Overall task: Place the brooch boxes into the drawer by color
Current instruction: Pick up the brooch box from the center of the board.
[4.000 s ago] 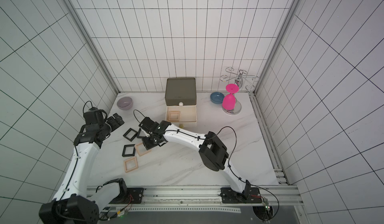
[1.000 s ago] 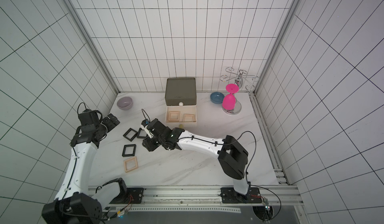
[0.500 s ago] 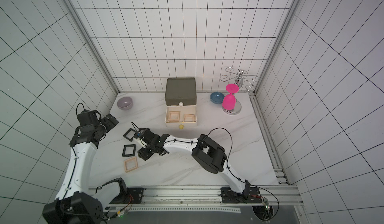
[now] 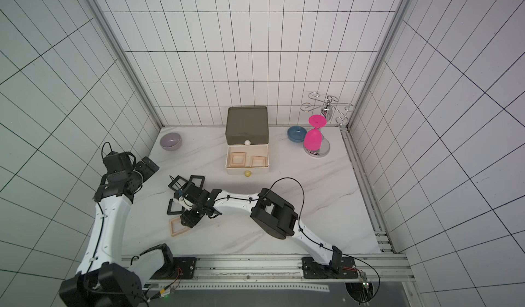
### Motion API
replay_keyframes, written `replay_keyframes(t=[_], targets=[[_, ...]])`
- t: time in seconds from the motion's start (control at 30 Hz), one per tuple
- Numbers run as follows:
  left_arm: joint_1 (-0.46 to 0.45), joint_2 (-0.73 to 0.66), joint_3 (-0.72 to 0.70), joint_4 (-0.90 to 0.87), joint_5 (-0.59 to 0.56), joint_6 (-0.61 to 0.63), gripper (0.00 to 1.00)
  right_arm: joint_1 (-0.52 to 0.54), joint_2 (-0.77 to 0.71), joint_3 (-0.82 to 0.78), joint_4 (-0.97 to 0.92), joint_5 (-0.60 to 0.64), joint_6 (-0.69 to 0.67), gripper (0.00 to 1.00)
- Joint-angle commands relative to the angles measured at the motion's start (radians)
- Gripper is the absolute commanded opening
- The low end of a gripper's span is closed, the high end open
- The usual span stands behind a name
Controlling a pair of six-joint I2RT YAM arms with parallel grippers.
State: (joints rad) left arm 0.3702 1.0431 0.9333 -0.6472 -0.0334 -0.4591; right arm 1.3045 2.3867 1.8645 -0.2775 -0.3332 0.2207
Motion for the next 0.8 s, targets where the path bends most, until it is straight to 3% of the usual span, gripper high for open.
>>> replay_keyframes(t=[0.0,0.33,0.6,0.77], targets=[[0.007,0.003,0.012,0.021,0.005,0.01,0.98,0.007,0.045,0.088,-0.078,0.015,0.009,0.53],[0.01,-0.015,-0.001,0.021,0.018,0.007,0.98,0.019,0.1,0.194,-0.219,0.143,0.032,0.27],[0.009,-0.023,-0.002,0.022,0.026,0.006,0.98,-0.001,0.026,0.127,-0.212,0.212,0.061,0.24],[0.01,-0.03,-0.007,0.023,0.031,0.005,0.98,-0.009,-0.009,0.109,-0.233,0.249,0.072,0.14]])
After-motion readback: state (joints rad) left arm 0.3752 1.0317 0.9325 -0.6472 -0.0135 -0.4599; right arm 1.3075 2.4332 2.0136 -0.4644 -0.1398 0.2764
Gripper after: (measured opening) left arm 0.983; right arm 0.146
